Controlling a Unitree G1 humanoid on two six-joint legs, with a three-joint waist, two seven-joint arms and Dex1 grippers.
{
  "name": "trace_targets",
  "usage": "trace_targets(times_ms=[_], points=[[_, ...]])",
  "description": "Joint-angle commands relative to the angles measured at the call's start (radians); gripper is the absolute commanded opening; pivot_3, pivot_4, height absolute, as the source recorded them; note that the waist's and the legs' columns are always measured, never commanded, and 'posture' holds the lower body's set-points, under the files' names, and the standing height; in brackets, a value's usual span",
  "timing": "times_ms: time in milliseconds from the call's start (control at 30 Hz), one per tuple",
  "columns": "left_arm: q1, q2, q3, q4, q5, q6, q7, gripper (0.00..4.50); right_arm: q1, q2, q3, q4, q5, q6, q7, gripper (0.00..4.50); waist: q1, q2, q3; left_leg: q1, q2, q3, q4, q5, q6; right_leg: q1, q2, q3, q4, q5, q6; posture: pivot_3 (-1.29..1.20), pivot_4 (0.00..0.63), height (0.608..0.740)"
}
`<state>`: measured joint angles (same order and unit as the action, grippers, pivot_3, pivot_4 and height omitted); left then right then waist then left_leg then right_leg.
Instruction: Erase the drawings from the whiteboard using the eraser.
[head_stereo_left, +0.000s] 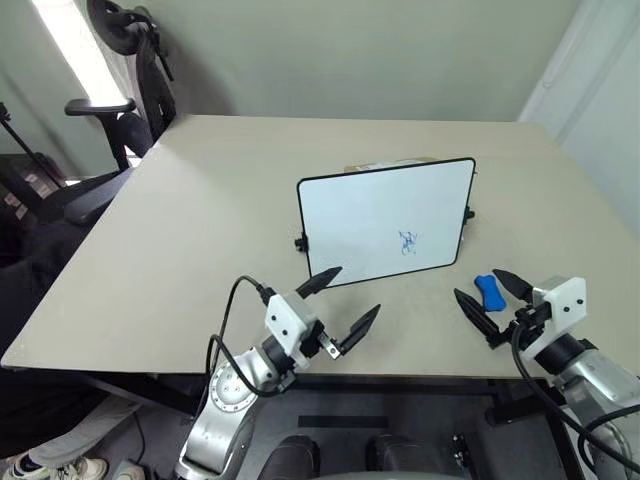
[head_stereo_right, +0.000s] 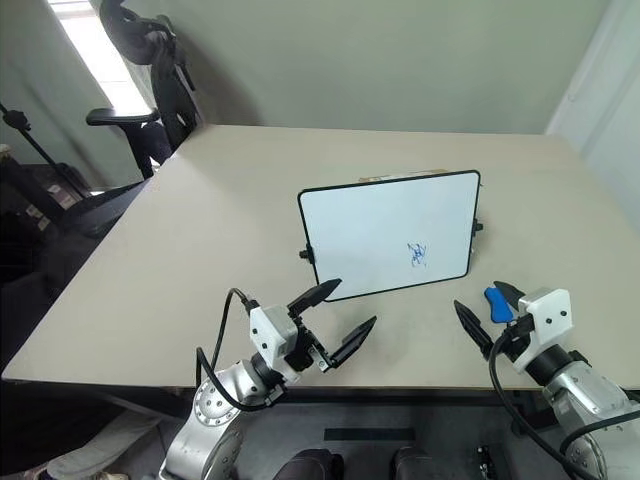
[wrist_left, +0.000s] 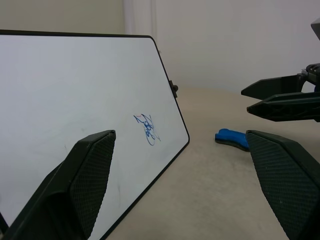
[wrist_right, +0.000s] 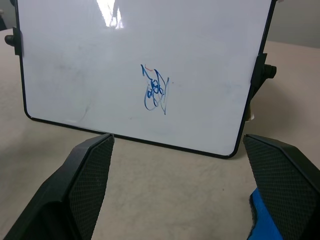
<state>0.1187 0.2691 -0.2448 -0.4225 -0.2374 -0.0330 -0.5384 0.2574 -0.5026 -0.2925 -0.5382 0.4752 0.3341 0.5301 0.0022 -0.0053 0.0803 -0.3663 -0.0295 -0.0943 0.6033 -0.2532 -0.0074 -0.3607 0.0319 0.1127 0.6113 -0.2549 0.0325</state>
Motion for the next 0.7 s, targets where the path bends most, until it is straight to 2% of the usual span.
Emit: trace_targets(times_ms=[33,367,700], points=[[0.015,0.007,0.006,-0.079,-0.01,0.004,0.006,4.5,-0.017,0.001,0.006,-0.027,0.006,-0.008,0.003,4.37,-0.001,0.0,0.0,0.0,0.0,0.0,0.0,0.0,0.0,0.0,0.0,0.0,0.0,0.0,0.0,0.0,0.15,0.736],[0.04,0.016,0.01,-0.122,-0.008,0.018,0.018,4.5,-0.01,-0.006,0.005,-0.026,0.012,-0.012,0.011,4.37,0.0,0.0,0.0,0.0,0.0,0.0,0.0,-0.001,0.0,0.0,0.0,0.0,0.0,0.0,0.0,0.0,0.15,0.736],[-0.002,-0.004,0.01,-0.028,-0.014,0.0,0.009,4.5,0.03,-0.016,-0.035,-0.063,0.036,0.027,-0.007,4.37,0.0,0.0,0.0,0.0,0.0,0.0,0.0,-0.001,-0.001,-0.001,0.0,0.0,0.0,0.0,0.0,0.0,0.15,0.736]])
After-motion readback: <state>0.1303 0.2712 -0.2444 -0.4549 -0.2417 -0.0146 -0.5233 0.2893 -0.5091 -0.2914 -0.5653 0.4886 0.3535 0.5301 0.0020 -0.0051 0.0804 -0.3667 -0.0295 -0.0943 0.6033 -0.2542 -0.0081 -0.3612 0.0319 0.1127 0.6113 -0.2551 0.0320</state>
